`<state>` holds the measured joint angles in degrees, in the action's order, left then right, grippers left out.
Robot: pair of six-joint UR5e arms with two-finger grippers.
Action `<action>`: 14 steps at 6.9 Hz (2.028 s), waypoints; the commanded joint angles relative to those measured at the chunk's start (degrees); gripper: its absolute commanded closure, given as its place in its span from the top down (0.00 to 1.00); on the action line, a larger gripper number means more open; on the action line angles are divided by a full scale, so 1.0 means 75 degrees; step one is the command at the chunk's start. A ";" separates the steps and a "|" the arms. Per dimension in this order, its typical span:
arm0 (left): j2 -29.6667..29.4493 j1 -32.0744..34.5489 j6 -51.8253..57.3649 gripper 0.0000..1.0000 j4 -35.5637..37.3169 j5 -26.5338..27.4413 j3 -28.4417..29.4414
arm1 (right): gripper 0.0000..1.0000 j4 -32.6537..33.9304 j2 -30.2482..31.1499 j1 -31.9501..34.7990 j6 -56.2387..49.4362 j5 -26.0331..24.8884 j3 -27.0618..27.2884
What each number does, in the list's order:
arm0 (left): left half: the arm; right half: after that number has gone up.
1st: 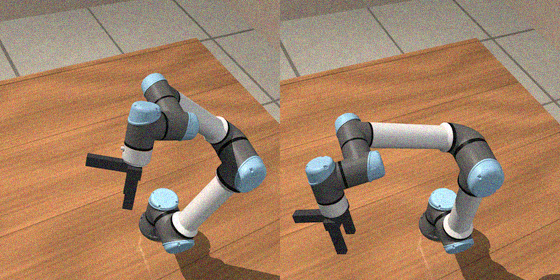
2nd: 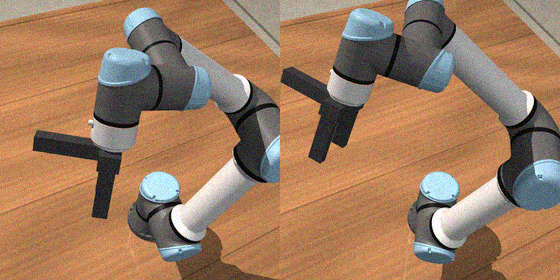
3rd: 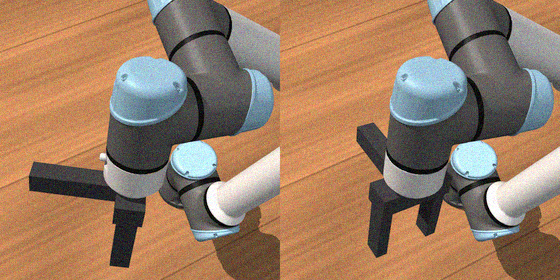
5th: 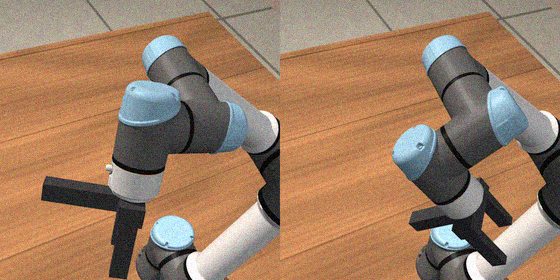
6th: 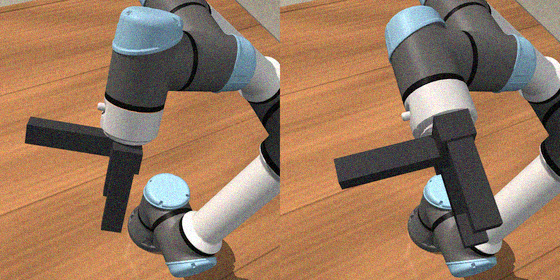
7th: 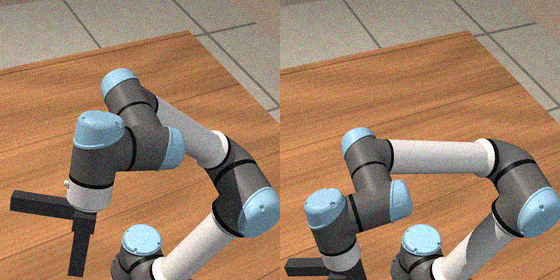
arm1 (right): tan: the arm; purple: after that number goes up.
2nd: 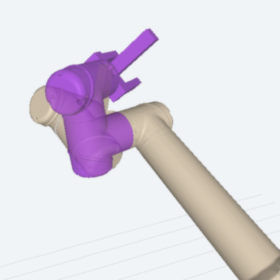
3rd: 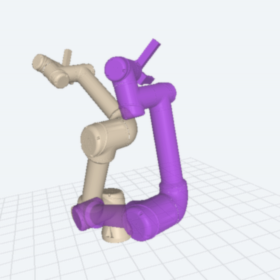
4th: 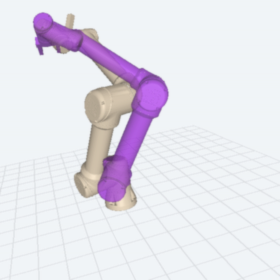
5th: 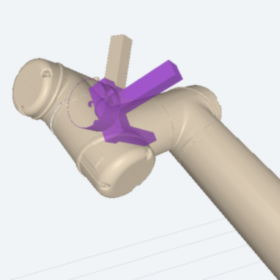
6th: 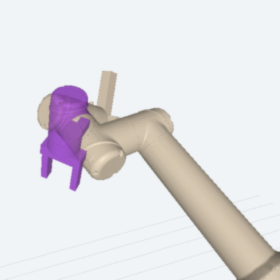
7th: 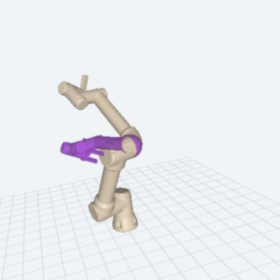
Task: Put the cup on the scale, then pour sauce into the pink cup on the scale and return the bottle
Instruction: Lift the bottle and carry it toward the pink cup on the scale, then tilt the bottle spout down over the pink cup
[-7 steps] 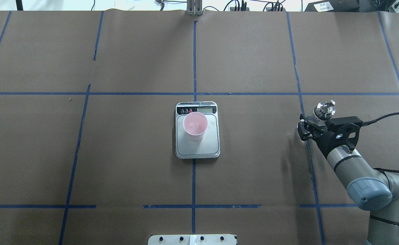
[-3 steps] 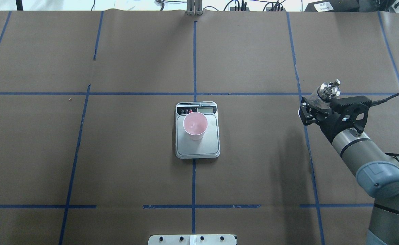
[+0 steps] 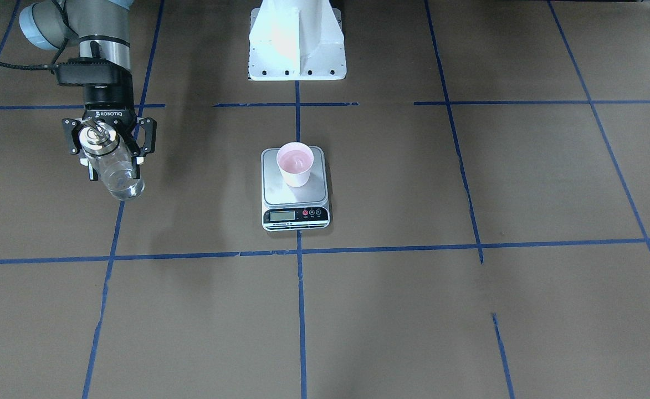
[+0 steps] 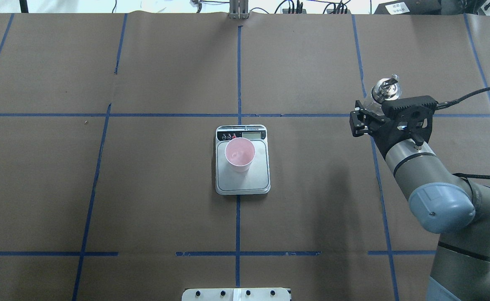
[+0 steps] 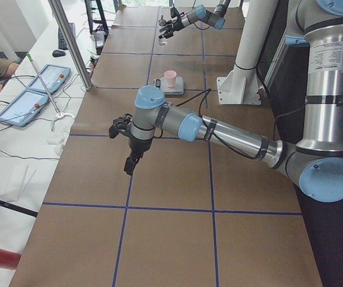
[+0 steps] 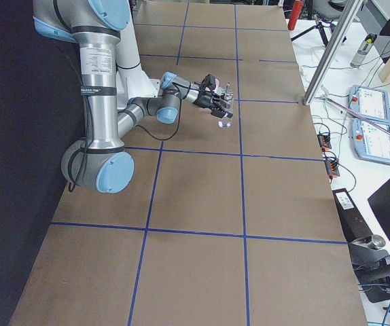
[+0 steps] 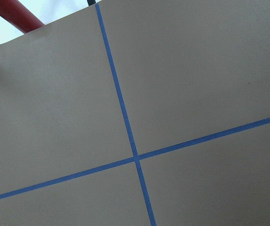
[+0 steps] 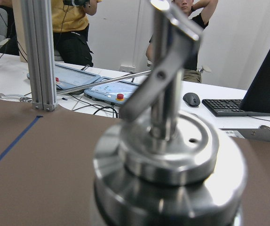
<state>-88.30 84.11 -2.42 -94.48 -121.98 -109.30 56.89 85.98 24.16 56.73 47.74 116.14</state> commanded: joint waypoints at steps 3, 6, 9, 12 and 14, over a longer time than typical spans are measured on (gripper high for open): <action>0.0171 0.0012 0.0412 1.00 -0.0035 -0.0722 0.0976 | 0.00 0.1268 -0.1347 -0.0092 -0.2090 -0.0692 -0.0074; 0.0207 0.0093 0.1447 1.00 0.0023 -0.0893 0.1516 | 0.00 0.1672 -0.1574 -0.0361 -0.3681 -0.1441 -0.0121; 0.0207 0.0106 0.1447 1.00 0.0070 -0.0893 0.1577 | 0.00 0.1765 -0.2194 -0.1203 -0.3791 -0.2647 -0.1104; 0.0172 0.0106 0.1436 1.00 0.0082 -0.0881 0.1565 | 0.00 0.2901 -0.2570 -0.1522 -0.3826 -0.3563 -0.1445; 0.0149 0.0106 0.1436 1.00 0.0093 -0.0869 0.1565 | 0.00 0.3674 -0.2640 -0.1581 -0.4618 -0.4067 -0.1469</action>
<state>-87.08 84.90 8.35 -93.85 -128.56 -97.55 81.55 66.56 12.51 25.55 19.24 105.31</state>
